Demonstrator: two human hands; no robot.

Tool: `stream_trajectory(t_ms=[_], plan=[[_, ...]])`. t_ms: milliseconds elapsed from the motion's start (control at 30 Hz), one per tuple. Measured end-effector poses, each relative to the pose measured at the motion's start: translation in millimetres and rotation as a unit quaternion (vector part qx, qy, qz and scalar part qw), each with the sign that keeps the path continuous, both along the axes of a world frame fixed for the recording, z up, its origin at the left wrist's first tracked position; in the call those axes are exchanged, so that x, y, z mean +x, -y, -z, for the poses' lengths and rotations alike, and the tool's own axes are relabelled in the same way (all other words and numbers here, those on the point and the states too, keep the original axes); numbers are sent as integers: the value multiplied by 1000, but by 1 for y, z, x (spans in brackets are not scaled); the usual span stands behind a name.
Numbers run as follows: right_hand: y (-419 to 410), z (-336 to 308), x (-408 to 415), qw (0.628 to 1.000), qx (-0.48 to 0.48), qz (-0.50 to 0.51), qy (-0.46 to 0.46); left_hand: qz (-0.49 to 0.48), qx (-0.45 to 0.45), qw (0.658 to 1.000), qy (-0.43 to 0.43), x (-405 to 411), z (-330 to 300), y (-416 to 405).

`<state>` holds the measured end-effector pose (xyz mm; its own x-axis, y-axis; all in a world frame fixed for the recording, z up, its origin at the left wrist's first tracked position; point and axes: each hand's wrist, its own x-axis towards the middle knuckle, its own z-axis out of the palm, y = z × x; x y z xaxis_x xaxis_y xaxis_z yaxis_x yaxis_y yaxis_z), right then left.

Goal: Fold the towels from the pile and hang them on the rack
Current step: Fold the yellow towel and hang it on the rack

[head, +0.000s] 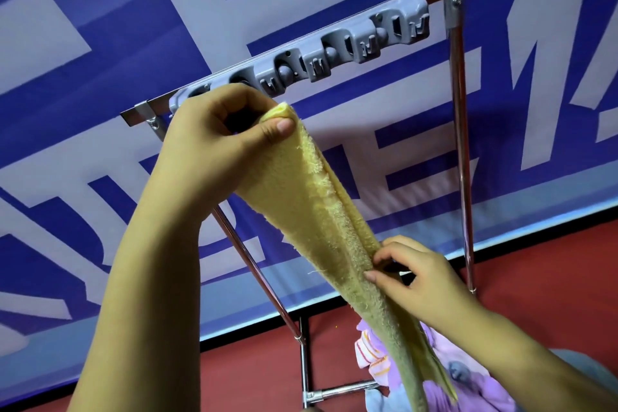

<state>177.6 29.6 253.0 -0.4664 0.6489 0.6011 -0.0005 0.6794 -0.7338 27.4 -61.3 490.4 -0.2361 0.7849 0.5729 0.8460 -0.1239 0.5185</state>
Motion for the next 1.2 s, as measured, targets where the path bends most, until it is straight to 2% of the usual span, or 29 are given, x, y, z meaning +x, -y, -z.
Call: stream_trajectory(t_ms=[133,267,367,467,600,733,833,933,1033,1200], plan=[[-1,0,-2,1000,-16,-9,-26,9,7,1000,-13,-5,0,-1],[-5,-5,3,985,-150,-45,-77,18,16,999,-36,-14,0,-1],[-8,-8,5,980,-183,-20,-79,21,11,999,-38,-19,-1,0],[-8,-12,8,992,-119,8,-36,24,7,999,-28,-23,-2,0],[-6,-14,14,998,5,-47,43,27,-4,1000,-15,-24,-4,1],[-6,-12,10,986,28,-77,145,26,-14,1000,-12,-22,-3,1],[-3,-15,8,986,-42,-81,143,9,-13,1000,-15,-23,1,0],[2,-24,12,977,-157,-119,84,-20,-3,1000,-16,-27,7,-2],[8,-38,19,955,-221,-191,46,-41,4,999,-17,-31,14,-7],[16,-66,27,915,-292,-276,-22,-69,-44,997,-15,-32,42,-21]])
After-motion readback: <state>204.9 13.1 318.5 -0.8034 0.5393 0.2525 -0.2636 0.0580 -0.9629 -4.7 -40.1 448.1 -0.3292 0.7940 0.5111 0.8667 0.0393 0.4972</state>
